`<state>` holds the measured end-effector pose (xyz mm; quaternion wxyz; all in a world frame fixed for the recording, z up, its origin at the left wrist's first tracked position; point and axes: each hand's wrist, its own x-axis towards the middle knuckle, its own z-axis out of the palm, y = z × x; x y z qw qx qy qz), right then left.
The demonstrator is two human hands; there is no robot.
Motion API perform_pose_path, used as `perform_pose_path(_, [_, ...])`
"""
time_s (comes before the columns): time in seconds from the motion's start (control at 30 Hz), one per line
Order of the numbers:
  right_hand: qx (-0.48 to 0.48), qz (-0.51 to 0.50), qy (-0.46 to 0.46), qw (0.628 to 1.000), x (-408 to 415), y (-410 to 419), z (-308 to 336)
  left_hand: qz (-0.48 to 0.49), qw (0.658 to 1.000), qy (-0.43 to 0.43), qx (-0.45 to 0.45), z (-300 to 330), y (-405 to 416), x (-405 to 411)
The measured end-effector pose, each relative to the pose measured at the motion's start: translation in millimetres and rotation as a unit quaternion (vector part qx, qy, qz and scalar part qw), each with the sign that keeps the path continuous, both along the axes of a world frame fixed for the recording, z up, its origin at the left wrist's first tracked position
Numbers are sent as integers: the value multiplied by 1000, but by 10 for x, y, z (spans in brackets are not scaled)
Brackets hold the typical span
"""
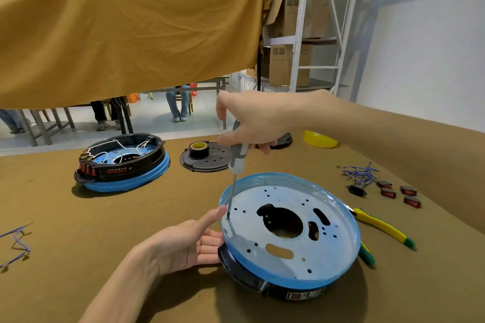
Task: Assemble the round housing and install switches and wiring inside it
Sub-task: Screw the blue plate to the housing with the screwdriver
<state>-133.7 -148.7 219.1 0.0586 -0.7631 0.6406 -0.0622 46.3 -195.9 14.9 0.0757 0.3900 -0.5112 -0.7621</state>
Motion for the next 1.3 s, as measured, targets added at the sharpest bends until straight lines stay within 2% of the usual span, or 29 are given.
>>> perform_pose_path(0.07, [-12, -7, 26, 1000, -20, -4, -16, -2, 1000, 3, 0, 5, 0, 9])
perform_pose_path(0.2, [58, -5, -47, 997, -89, 45, 58, -6, 1000, 3, 1, 13, 2, 15])
perform_pose_path(0.33, [4, -17, -7, 1000, -30, 42, -5, -3, 1000, 1, 3, 18, 3, 10])
perform_pose_path(0.47, [62, 7, -47, 997, 6, 90, 82, 2, 1000, -5, 0, 19, 10, 6])
perform_pose_path(0.6, [2, 1, 35, 999, 108, 80, 52, 12, 1000, -7, 0, 34, 27, 9])
perform_pose_path(0.73, [47, 9, -14, 999, 149, 93, 74, 6, 1000, -5, -12, 62, 57, 3])
perform_pose_path(0.83, [5, 2, 29, 1000, 186, 69, 43, 12, 1000, -3, -17, 68, 71, -4])
perform_pose_path(0.97, [54, 11, -16, 998, 193, 92, 82, 10, 1000, -2, -13, 81, 81, -5])
perform_pose_path(1.1, [2, -3, 36, 999, 194, 56, 20, 15, 1000, -3, -10, 88, 94, -8])
perform_pose_path(1.23, [72, -10, -38, 997, 157, 68, 77, 12, 1000, -3, -10, 92, 89, -7])
perform_pose_path(1.3, [37, -19, -15, 999, 145, 66, 27, 11, 1000, -5, -8, 85, 79, -10])
